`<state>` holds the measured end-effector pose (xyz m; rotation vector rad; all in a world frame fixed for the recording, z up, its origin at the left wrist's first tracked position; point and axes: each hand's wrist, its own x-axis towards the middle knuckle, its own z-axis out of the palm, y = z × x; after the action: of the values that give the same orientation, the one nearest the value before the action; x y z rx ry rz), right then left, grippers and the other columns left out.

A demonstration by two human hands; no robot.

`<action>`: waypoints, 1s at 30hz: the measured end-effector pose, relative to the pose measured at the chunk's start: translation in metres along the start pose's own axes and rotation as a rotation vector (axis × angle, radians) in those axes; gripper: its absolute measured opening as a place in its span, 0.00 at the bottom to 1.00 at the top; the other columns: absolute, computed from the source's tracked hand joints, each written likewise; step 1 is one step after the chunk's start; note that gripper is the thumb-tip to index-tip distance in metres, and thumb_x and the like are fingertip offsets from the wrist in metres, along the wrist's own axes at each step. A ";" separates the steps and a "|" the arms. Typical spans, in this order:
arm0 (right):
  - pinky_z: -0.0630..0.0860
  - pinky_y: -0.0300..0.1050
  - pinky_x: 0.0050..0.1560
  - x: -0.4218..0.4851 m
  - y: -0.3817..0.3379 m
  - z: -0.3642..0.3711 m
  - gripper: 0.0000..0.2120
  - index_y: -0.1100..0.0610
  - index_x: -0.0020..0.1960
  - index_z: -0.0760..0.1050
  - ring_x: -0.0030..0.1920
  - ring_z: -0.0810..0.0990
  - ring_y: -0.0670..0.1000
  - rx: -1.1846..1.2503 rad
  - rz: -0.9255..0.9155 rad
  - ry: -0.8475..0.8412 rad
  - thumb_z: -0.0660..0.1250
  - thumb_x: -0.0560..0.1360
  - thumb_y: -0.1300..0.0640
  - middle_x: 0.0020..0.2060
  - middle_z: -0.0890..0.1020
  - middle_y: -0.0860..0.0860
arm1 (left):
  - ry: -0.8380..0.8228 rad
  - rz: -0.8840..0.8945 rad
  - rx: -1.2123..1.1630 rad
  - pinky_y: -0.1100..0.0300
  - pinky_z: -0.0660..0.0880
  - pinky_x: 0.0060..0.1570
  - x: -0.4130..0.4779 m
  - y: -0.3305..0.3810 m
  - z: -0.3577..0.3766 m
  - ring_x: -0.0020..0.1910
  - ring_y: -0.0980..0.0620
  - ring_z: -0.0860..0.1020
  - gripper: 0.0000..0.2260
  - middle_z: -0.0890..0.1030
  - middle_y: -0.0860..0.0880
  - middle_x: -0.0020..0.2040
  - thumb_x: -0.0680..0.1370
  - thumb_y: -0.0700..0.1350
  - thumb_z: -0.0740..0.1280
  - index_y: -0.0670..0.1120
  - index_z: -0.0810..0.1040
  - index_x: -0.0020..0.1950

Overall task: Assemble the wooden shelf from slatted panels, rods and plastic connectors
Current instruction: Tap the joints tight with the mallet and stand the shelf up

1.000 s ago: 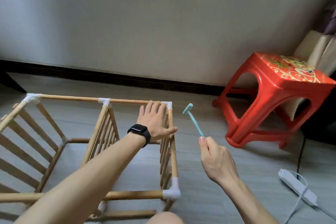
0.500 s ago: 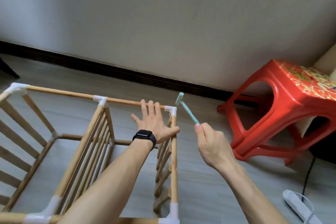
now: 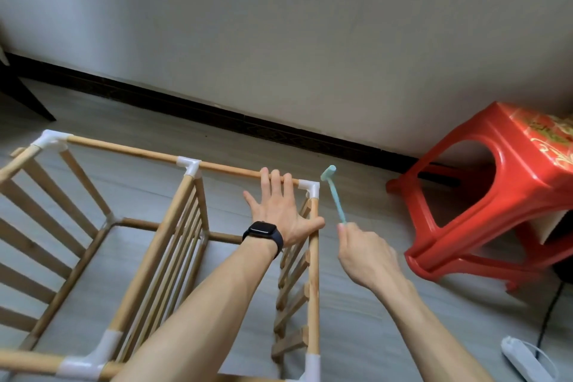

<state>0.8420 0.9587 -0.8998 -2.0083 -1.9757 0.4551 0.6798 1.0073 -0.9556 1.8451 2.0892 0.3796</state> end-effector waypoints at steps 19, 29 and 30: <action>0.72 0.52 0.39 -0.029 -0.045 -0.034 0.21 0.49 0.39 0.64 0.36 0.76 0.53 -0.034 -0.110 -0.062 0.43 0.84 0.43 0.33 0.77 0.50 | -0.178 0.108 0.245 0.44 0.53 0.78 -0.001 -0.068 -0.090 0.80 0.46 0.51 0.43 0.51 0.48 0.82 0.75 0.70 0.63 0.52 0.49 0.82; 0.75 0.54 0.40 -0.045 -0.108 0.011 0.19 0.49 0.40 0.65 0.35 0.76 0.54 0.052 -0.289 -0.142 0.45 0.84 0.43 0.32 0.76 0.51 | -0.170 -0.144 0.291 0.35 0.42 0.75 -0.045 -0.206 -0.138 0.81 0.43 0.40 0.55 0.41 0.49 0.82 0.66 0.80 0.59 0.55 0.40 0.82; 0.76 0.55 0.41 -0.044 -0.115 0.015 0.19 0.49 0.40 0.65 0.36 0.77 0.54 0.049 -0.300 -0.149 0.46 0.84 0.43 0.31 0.77 0.51 | -0.175 -0.145 0.279 0.34 0.41 0.75 -0.045 -0.209 -0.136 0.80 0.43 0.39 0.55 0.40 0.50 0.82 0.66 0.81 0.58 0.55 0.39 0.82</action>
<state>0.7306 0.9164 -0.8646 -1.6522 -2.2825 0.5880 0.4399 0.9382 -0.9138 1.7815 2.2238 -0.1117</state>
